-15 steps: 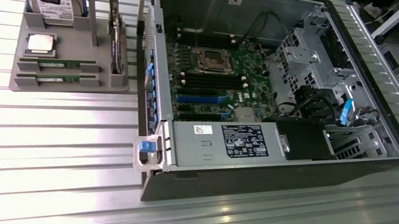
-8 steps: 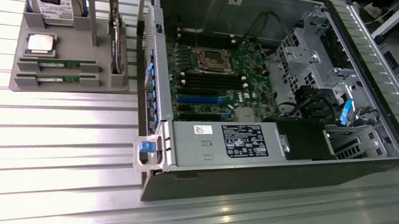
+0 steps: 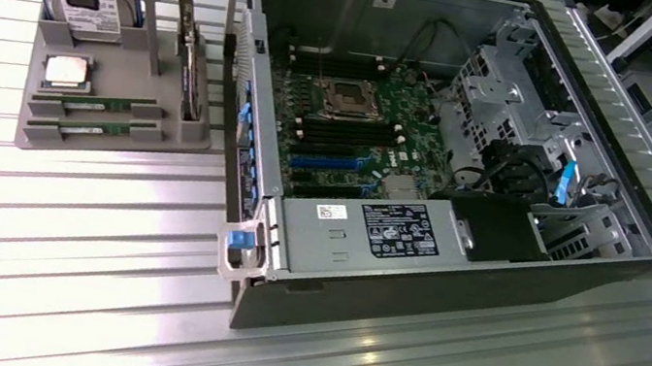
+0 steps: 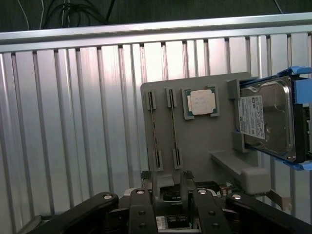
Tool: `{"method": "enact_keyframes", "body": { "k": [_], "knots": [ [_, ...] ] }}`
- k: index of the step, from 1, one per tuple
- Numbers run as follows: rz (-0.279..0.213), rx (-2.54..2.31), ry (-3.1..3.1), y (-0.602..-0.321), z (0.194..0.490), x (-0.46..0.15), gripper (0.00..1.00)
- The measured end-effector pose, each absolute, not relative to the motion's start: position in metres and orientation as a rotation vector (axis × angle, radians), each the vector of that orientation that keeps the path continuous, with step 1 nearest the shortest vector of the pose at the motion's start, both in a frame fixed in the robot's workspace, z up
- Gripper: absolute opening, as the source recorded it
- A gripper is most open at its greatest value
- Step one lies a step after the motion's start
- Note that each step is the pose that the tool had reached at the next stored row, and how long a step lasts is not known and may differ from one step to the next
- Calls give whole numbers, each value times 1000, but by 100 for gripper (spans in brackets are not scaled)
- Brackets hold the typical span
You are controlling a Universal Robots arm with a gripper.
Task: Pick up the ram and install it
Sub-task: 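Pick up the ram and move it above insertion slot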
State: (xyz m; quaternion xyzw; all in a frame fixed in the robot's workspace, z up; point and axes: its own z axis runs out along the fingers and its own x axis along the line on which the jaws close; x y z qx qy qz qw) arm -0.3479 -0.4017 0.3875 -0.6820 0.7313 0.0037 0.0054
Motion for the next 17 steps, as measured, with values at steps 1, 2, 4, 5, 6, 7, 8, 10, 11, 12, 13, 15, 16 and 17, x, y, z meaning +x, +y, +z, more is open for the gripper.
{"method": "enact_keyframes", "body": {
  "k": [1,2,4,5,6,7,8,10,11,12,13,15,16,17],
  "knots": [
    [11,-2135,2290,-402,387,-348,36],
    [11,-2135,2290,-402,387,-348,36],
    [11,-2135,2290,-402,385,-348,36],
    [11,-2135,2290,-402,385,-348,36],
    [11,-2135,2290,-402,385,-348,36],
    [11,-2135,2290,-402,384,-348,36],
    [11,-2135,2290,-402,384,-348,36],
    [11,-2135,2290,-402,383,-348,36],
    [11,-2135,2290,-402,382,-348,36],
    [11,-2135,2290,-402,382,-348,36],
    [11,-2135,2290,-402,382,-348,36],
    [11,-2135,2290,-402,382,-348,36],
    [11,-2135,2290,-402,381,-348,36],
    [11,-2135,2290,-402,381,-348,36]
  ]
}}
